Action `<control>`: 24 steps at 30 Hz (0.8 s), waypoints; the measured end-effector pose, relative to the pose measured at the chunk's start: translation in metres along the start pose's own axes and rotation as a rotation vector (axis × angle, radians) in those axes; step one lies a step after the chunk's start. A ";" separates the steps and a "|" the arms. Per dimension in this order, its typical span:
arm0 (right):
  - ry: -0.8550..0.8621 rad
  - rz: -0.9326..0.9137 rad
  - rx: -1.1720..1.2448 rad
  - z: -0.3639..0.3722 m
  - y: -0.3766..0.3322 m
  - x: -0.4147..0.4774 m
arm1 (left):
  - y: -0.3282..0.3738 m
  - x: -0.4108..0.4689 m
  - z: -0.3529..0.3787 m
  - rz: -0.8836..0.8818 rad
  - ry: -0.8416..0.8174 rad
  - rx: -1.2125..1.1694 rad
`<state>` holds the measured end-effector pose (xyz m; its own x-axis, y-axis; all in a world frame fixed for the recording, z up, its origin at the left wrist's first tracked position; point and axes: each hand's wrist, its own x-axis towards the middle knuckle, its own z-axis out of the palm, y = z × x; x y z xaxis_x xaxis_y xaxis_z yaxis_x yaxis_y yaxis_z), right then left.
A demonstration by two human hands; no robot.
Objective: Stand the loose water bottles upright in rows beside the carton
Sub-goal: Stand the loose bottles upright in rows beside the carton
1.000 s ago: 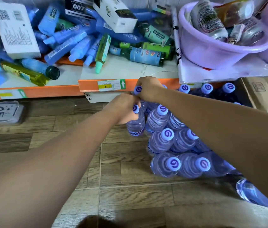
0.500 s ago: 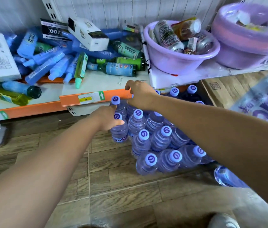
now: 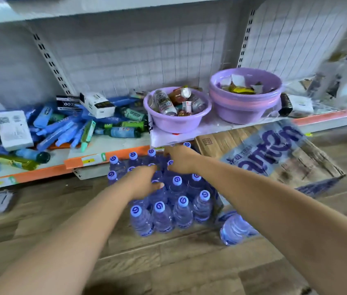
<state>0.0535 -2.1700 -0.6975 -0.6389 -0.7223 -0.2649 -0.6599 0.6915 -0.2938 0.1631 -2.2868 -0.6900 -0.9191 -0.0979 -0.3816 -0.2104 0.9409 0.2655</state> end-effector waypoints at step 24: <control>-0.157 -0.128 -0.242 0.091 0.102 -0.036 | 0.050 0.061 0.154 -0.125 0.180 0.148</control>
<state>0.0455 -2.0745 -0.8017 -0.4882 -0.7836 -0.3844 -0.8178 0.5645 -0.1122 0.1472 -2.1960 -0.8362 -0.9365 -0.2596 -0.2358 -0.2868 0.9539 0.0887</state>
